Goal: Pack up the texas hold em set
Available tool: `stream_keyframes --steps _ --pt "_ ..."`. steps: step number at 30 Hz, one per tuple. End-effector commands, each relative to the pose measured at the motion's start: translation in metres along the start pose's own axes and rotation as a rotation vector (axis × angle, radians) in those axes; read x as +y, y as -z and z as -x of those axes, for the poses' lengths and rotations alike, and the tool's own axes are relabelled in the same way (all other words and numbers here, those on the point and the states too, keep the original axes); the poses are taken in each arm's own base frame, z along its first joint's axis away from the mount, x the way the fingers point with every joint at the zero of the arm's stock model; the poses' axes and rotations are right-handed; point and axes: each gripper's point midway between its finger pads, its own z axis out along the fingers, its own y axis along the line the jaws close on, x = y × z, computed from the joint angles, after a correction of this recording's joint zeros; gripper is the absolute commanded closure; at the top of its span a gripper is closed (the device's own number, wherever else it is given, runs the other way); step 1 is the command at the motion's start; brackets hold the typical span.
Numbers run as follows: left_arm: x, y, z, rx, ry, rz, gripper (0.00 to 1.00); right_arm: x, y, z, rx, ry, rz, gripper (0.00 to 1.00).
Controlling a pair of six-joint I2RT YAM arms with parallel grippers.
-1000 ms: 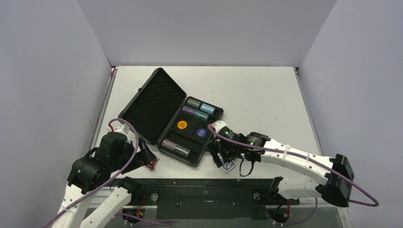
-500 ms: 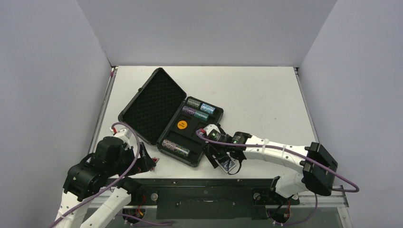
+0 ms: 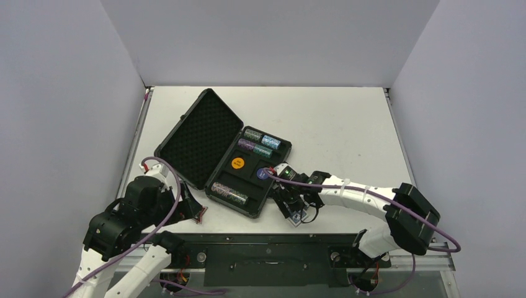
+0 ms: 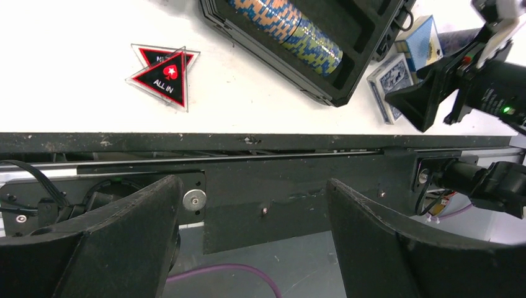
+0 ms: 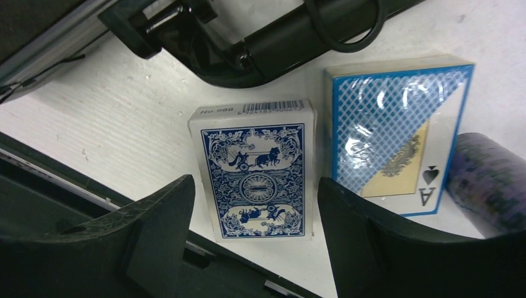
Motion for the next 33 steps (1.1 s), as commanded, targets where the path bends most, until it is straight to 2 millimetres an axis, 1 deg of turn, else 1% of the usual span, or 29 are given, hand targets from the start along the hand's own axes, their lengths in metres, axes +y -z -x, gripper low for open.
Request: stream_keyframes --steps 1,4,7,11,17,24,29,33 --pt "-0.012 0.002 0.021 -0.091 0.04 -0.036 0.16 0.011 -0.009 -0.004 0.018 -0.006 0.059 0.32" --pt "-0.014 0.001 0.024 -0.096 0.043 -0.04 0.16 0.011 -0.014 -0.012 0.054 -0.014 0.06 0.32" --pt "-0.015 0.001 0.025 -0.097 0.044 -0.041 0.16 0.012 -0.017 -0.016 0.07 -0.015 0.049 0.32" --pt "-0.015 0.002 0.025 -0.1 0.047 -0.045 0.16 0.008 -0.016 -0.013 0.065 -0.016 0.015 0.32" --pt "-0.01 0.003 0.018 -0.111 0.091 -0.05 0.17 0.005 -0.015 -0.011 0.067 -0.013 -0.013 0.33" --pt "0.003 0.01 0.008 -0.131 0.119 -0.038 0.17 0.002 -0.018 -0.014 0.084 -0.018 -0.056 0.37" --pt "0.009 0.012 0.003 -0.129 0.12 -0.026 0.17 0.003 -0.019 -0.013 0.091 -0.02 -0.075 0.37" --pt "0.01 0.013 0.004 -0.136 0.121 -0.024 0.17 0.007 -0.022 -0.015 0.099 -0.022 -0.077 0.35"
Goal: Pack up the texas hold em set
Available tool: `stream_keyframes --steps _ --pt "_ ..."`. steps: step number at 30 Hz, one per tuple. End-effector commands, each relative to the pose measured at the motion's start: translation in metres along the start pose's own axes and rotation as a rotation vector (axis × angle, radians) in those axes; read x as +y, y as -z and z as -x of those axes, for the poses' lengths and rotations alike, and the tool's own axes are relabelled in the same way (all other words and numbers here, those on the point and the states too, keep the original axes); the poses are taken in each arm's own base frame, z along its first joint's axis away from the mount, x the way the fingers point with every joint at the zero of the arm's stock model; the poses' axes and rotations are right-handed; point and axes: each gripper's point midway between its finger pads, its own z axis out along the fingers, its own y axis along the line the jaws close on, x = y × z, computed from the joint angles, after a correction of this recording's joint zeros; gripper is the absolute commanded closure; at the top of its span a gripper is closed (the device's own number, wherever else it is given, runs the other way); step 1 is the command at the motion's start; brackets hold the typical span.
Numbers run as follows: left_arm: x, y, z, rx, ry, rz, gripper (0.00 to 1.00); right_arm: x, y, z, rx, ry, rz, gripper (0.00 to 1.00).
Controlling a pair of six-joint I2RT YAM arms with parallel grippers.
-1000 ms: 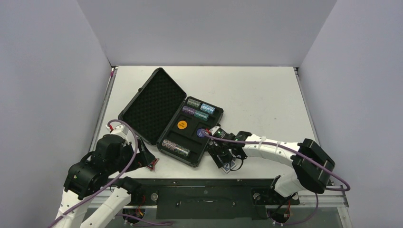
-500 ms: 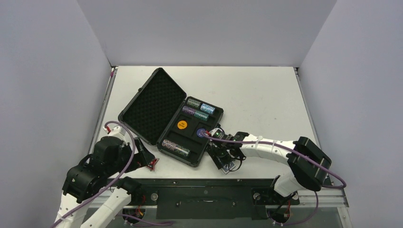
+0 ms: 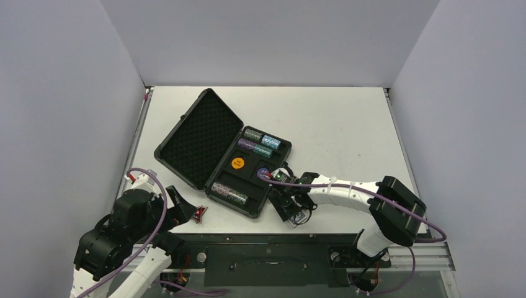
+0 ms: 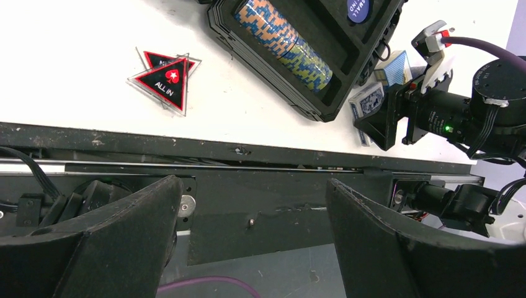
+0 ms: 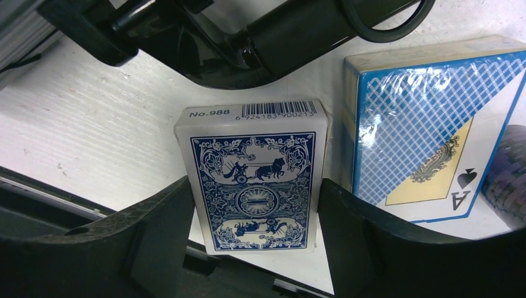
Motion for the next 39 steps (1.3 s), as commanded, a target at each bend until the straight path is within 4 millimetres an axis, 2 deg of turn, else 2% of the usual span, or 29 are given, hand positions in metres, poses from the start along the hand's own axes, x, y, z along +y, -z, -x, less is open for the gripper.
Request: stream_keyframes --steps 1,9,16,18,23,27,39 --pt "0.003 0.001 0.004 -0.025 0.01 0.011 0.17 0.001 -0.005 0.005 -0.01 -0.013 -0.041 0.35" --pt "0.004 0.0 0.004 -0.023 -0.007 0.017 0.17 0.009 -0.002 0.013 -0.028 -0.016 -0.04 0.35" --pt "0.003 -0.004 0.005 -0.012 -0.032 0.023 0.16 0.006 -0.002 0.014 -0.027 -0.027 -0.064 0.38" --pt "0.002 -0.005 0.005 -0.01 -0.042 0.024 0.16 0.005 -0.002 0.013 -0.025 -0.025 -0.069 0.43" --pt "0.002 -0.008 0.006 -0.009 -0.057 0.03 0.16 0.005 0.004 0.018 -0.039 -0.019 -0.068 0.65" --pt "0.003 -0.008 0.008 -0.012 -0.071 0.036 0.16 0.004 0.021 0.026 -0.067 -0.006 -0.068 0.75" --pt "0.002 -0.014 0.017 -0.027 -0.149 0.05 0.16 -0.008 0.099 0.065 -0.22 0.047 -0.08 0.77"
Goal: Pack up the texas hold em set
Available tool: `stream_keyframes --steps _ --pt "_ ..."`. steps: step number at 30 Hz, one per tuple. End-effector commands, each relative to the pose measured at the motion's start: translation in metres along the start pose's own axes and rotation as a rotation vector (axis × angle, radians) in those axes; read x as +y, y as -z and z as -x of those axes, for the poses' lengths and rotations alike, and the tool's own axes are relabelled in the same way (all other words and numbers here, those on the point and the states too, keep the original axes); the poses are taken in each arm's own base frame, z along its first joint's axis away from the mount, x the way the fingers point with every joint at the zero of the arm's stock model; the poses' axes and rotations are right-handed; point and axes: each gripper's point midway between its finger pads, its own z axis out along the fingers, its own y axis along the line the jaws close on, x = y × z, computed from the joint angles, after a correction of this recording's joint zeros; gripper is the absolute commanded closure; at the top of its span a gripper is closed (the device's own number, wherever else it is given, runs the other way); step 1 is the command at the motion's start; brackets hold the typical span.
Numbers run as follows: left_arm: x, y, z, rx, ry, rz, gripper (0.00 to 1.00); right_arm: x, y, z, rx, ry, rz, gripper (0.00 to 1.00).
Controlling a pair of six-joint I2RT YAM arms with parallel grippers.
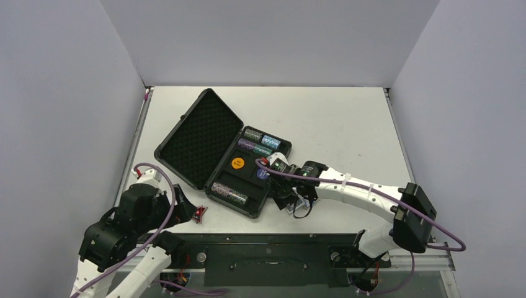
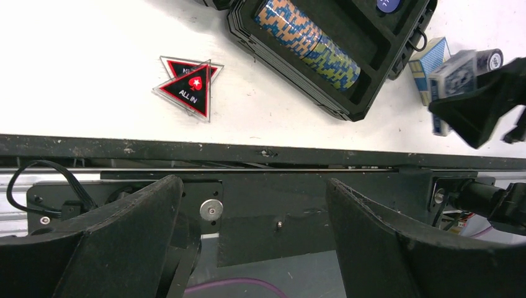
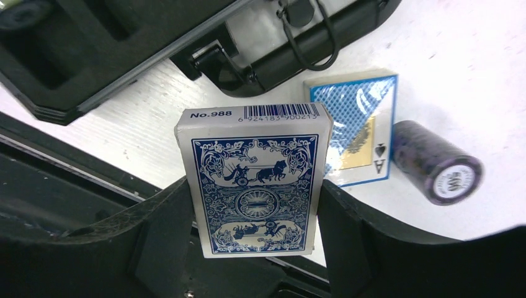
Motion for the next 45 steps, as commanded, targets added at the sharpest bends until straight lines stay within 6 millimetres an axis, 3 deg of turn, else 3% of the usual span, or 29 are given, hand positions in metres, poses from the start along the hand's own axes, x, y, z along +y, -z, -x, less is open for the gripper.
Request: stream_keyframes --steps 1,8,13,19,26,36,40,45 --pt "-0.006 -0.007 0.017 -0.053 -0.052 -0.008 0.16 -0.015 0.039 0.029 -0.11 0.022 -0.029 0.77" --pt "-0.008 -0.017 0.025 -0.07 -0.121 -0.001 0.16 -0.026 0.066 0.072 -0.214 -0.016 -0.007 0.78" --pt "-0.005 -0.025 0.024 -0.075 -0.144 0.006 0.16 -0.021 0.076 0.105 -0.258 -0.1 0.012 0.81" --pt "-0.013 -0.018 0.041 -0.124 -0.156 -0.001 0.14 -0.001 0.088 0.157 -0.342 -0.294 0.076 0.81" --pt "-0.013 -0.021 0.057 -0.169 -0.213 0.03 0.12 0.039 0.081 0.207 -0.417 -0.627 0.26 0.87" --pt "-0.025 -0.014 0.065 -0.198 -0.229 -0.025 0.08 0.065 0.058 0.242 -0.414 -0.863 0.35 1.0" --pt "-0.042 -0.006 0.083 -0.276 -0.205 -0.087 0.05 0.067 0.047 0.245 -0.402 -0.923 0.334 1.0" --pt "-0.053 -0.011 0.095 -0.327 -0.189 -0.124 0.03 0.068 0.032 0.251 -0.394 -0.974 0.315 1.0"
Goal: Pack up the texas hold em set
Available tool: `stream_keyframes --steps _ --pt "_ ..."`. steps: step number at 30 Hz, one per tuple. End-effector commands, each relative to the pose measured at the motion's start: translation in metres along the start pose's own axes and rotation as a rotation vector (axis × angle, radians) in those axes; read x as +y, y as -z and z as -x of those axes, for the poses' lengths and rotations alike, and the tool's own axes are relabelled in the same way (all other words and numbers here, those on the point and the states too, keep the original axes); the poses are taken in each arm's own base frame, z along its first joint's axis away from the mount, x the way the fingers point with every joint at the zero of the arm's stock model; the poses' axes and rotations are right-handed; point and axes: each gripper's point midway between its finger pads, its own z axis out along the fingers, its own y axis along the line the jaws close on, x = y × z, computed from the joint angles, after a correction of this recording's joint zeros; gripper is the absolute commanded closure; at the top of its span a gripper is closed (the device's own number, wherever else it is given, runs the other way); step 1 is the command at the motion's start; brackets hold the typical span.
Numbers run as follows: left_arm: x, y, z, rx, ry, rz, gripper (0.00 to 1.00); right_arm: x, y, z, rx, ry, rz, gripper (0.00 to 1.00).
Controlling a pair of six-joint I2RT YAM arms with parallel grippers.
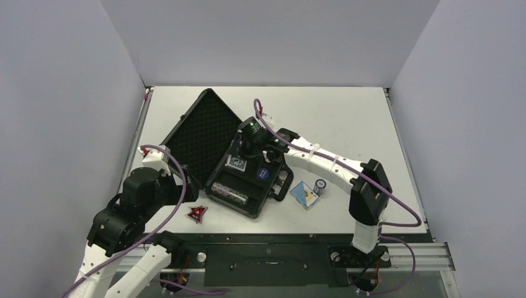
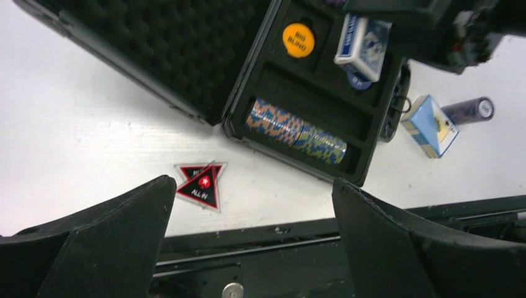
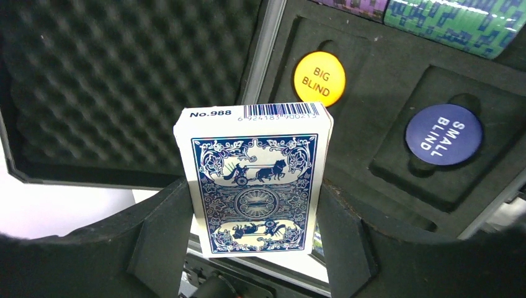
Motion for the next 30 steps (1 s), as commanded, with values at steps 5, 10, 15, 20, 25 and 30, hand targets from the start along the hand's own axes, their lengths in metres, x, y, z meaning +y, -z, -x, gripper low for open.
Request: stream_keyframes --steps 5,10,15,20,25,30 --pt "-0.017 -0.011 0.052 -0.245 0.019 -0.064 0.03 0.037 -0.014 0.021 -0.08 -0.115 0.064 1.0" --pt "-0.004 -0.022 0.055 -0.393 0.026 -0.044 0.03 0.04 -0.026 0.023 -0.084 -0.133 0.039 1.0" --pt "0.004 -0.033 0.036 -0.426 0.034 -0.059 0.04 0.034 -0.041 0.018 -0.071 -0.149 -0.008 1.0" --pt "0.004 -0.03 0.033 -0.444 0.019 -0.079 0.04 0.023 -0.054 0.013 -0.064 -0.158 -0.058 1.0" --pt "-0.002 -0.034 0.025 -0.411 -0.004 -0.114 0.04 0.015 -0.065 0.011 -0.065 -0.162 -0.09 1.0" --pt "-0.004 -0.038 0.023 -0.399 -0.003 -0.119 0.04 0.011 -0.073 0.012 -0.073 -0.161 -0.109 1.0"
